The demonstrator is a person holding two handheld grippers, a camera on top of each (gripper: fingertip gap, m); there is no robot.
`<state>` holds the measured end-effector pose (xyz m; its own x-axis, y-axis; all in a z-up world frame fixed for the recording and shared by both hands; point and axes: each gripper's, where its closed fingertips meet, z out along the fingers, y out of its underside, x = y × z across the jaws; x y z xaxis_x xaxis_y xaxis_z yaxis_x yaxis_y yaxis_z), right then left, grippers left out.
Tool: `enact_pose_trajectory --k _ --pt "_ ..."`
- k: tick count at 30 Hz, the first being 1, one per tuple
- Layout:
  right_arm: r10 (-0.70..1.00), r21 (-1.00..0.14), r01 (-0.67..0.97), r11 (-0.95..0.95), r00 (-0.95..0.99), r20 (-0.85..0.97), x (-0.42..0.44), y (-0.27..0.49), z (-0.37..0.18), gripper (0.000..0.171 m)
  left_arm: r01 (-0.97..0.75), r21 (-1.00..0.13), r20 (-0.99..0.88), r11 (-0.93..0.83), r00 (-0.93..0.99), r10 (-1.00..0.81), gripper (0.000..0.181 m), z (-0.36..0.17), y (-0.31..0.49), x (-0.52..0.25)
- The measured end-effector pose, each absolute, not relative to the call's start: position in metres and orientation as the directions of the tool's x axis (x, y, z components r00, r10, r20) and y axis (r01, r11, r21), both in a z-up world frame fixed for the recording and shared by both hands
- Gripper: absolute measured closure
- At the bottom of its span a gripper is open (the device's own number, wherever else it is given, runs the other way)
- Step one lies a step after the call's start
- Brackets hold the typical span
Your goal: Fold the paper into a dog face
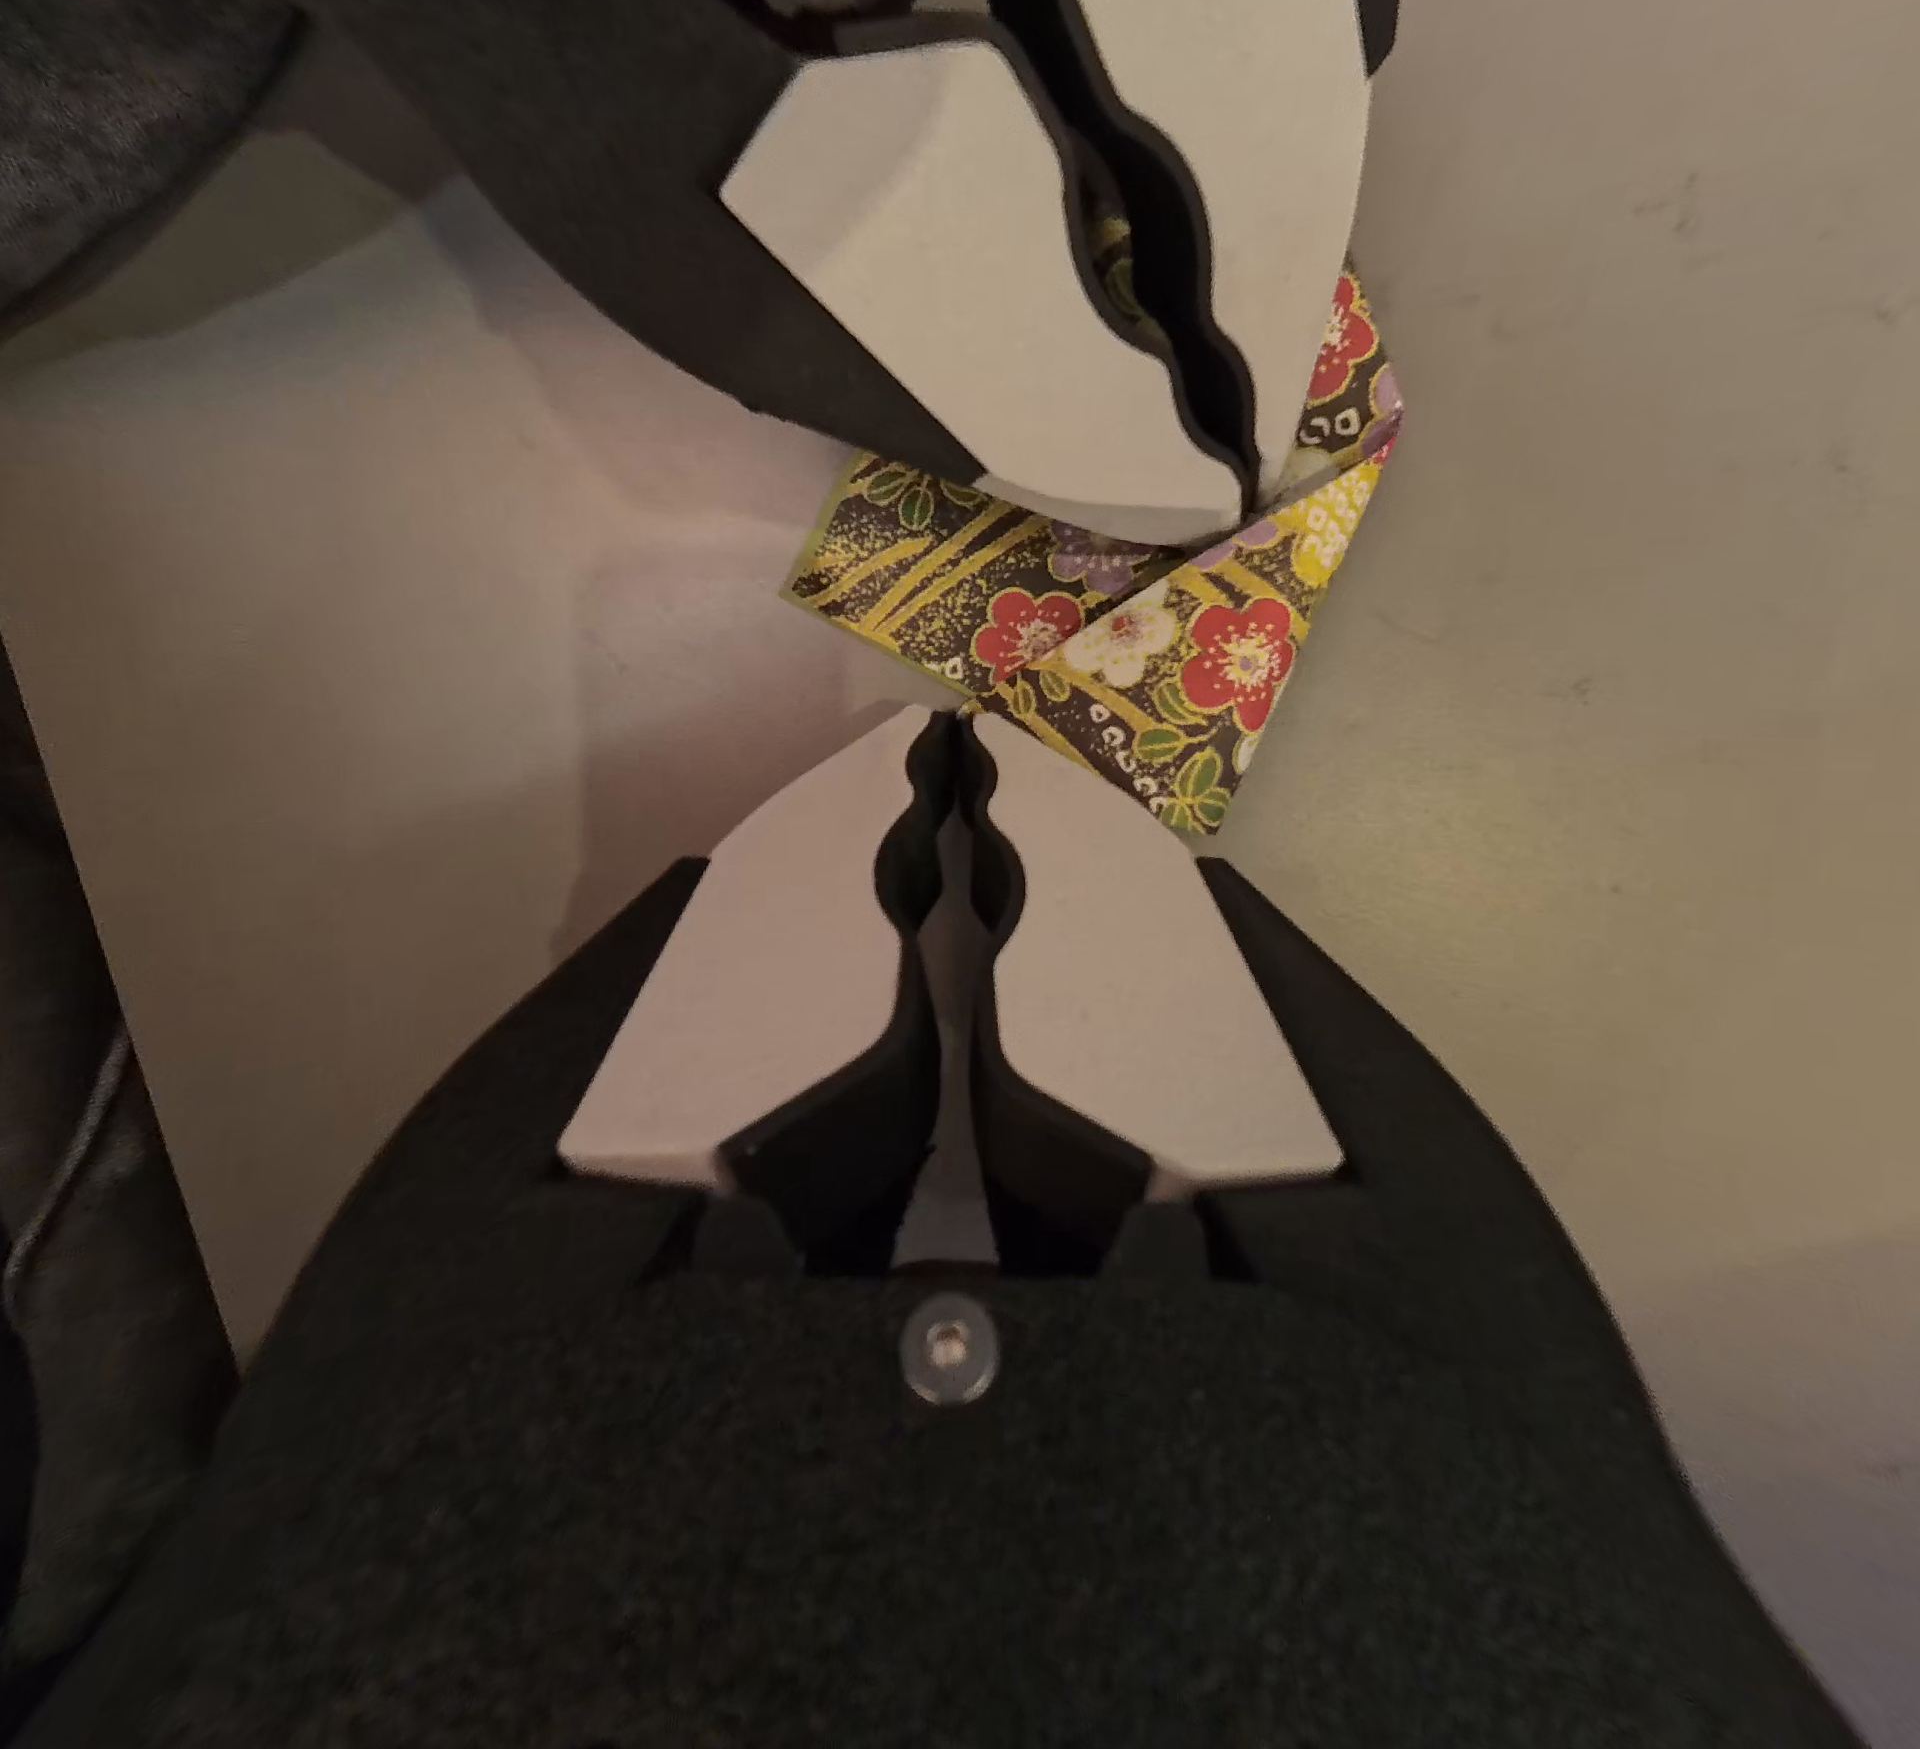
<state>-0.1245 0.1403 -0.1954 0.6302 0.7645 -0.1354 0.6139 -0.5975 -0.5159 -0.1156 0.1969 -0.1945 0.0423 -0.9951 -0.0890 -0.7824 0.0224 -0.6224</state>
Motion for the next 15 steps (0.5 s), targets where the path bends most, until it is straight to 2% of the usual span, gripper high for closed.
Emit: enact_pose_trajectory --k 11,15 --pt "0.747 -0.527 0.587 -0.614 0.649 -0.148 -0.1247 0.1413 -0.1953 0.171 -0.776 -0.631 -0.065 0.009 0.042 -0.997 0.181 -0.194 0.1959 -0.1165" --pt "0.745 -0.531 0.583 -0.615 0.65 -0.15 -0.1247 0.1415 -0.1952 0.171 -0.776 -0.631 -0.065 0.008 0.043 -0.997 0.174 -0.1934 0.1971 -0.1173"
